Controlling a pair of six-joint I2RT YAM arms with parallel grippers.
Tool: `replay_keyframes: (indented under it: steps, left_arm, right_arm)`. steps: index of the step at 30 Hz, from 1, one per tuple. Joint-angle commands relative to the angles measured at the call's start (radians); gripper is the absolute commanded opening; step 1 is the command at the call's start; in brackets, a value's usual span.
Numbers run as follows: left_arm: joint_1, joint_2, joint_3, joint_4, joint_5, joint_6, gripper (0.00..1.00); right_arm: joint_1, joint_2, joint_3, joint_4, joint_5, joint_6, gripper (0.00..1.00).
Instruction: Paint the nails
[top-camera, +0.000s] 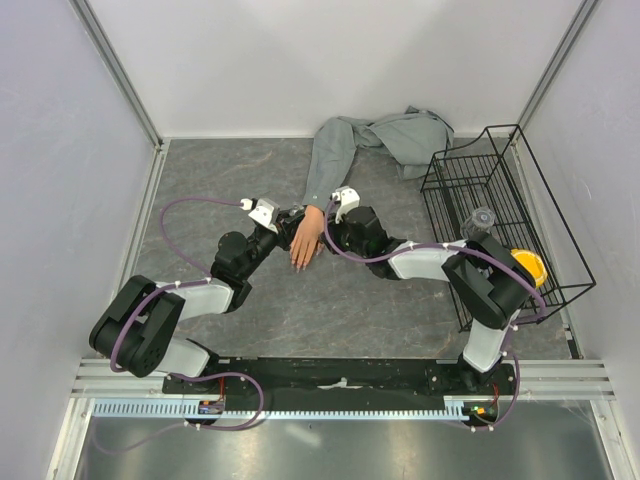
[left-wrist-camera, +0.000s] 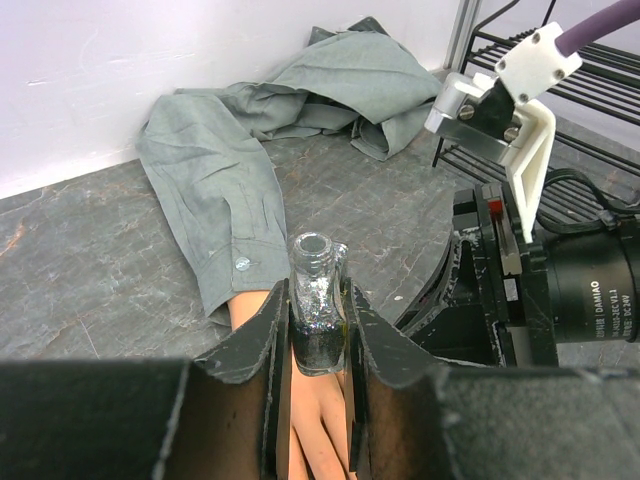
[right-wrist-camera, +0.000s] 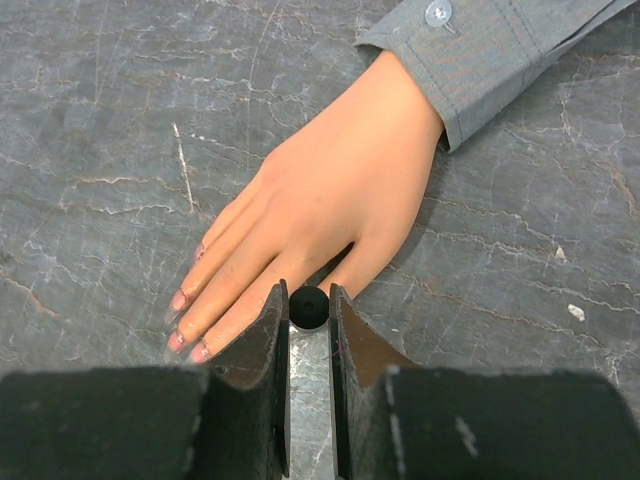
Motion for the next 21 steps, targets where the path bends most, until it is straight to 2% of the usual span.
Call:
replay_keyframes:
  steps: [1,21]
  left_arm:
    - [-0.002,0.0,0.016,0.048,-0.007,0.037,0.02]
    - [-0.004,-0.002,0.014,0.05,-0.008,0.037,0.02]
  right_arm:
    - [-0.001,0.019,0.037,0.044,-0.01,-0.007,0.0]
    - [0.014,0.044,0.04,0.057,-0.051,0.005,0.0]
